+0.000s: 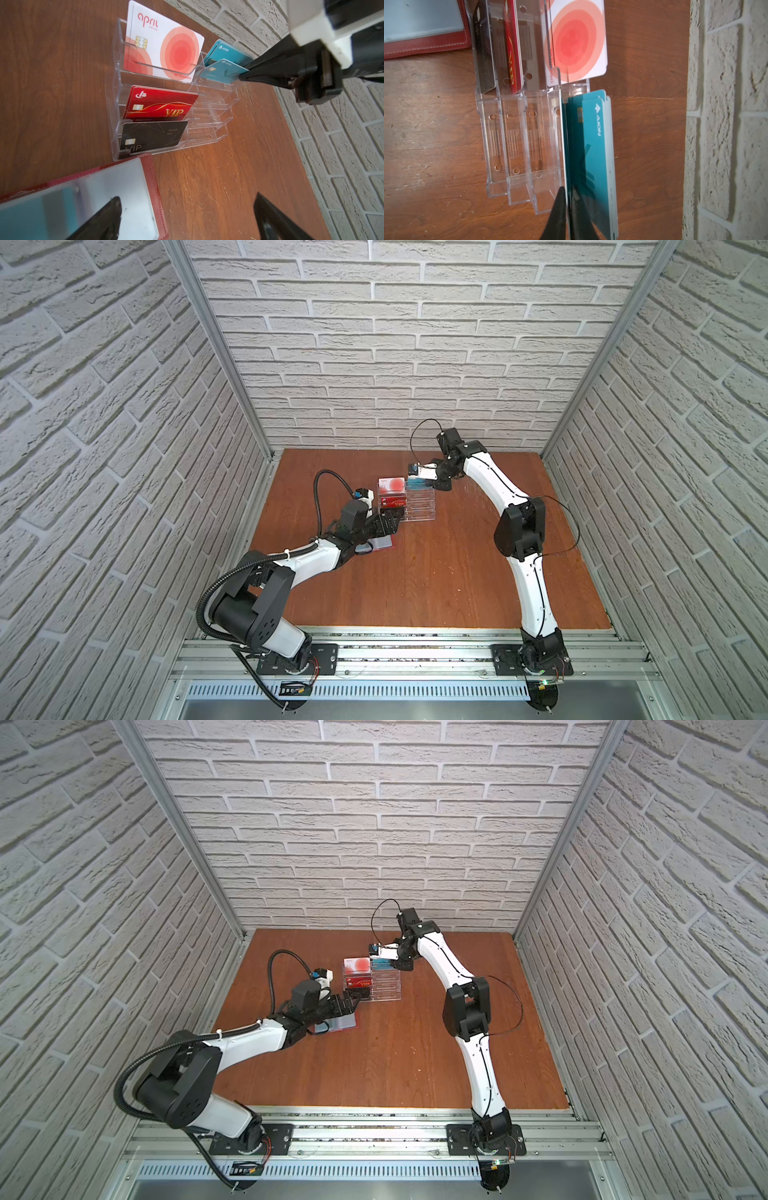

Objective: Take the credit cards out of the card holder

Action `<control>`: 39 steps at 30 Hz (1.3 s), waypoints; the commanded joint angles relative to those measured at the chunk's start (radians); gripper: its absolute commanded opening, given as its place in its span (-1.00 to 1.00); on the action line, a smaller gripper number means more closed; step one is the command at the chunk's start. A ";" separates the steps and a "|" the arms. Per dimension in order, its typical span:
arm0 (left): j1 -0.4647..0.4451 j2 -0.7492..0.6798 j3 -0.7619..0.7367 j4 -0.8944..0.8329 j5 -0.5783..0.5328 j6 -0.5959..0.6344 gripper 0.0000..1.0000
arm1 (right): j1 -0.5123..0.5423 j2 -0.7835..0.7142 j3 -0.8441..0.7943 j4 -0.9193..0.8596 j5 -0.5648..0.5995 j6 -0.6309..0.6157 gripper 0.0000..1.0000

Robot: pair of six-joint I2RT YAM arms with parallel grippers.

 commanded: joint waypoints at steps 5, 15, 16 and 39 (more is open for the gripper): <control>-0.005 0.018 0.015 0.052 -0.011 -0.003 0.96 | -0.017 -0.101 -0.035 0.042 -0.009 0.017 -0.73; -0.008 0.015 0.020 0.053 -0.006 -0.010 0.97 | -0.023 -0.154 -0.066 0.088 -0.030 0.052 -0.58; -0.008 0.012 0.020 0.052 -0.006 -0.010 0.96 | -0.026 -0.168 -0.078 0.104 -0.038 0.066 -0.53; -0.007 -0.125 0.020 0.035 -0.011 0.025 0.96 | -0.016 -0.455 -0.731 0.795 0.047 0.708 0.99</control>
